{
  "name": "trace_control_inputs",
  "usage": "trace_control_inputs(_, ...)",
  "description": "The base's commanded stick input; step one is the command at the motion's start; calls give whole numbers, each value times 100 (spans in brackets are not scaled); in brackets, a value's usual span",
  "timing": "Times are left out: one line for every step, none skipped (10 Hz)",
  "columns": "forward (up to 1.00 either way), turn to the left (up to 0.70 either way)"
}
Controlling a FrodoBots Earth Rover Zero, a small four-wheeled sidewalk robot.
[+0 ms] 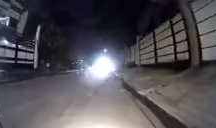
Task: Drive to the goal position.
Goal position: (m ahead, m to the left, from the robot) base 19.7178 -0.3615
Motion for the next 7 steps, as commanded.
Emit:
trace_control_inputs(50, 0)
trace_control_inputs(50, 0)
trace_control_inputs(50, 0)
trace_control_inputs(50, 0)
trace_control_inputs(50, 0)
trace_control_inputs(50, 0)
trace_control_inputs(50, 0)
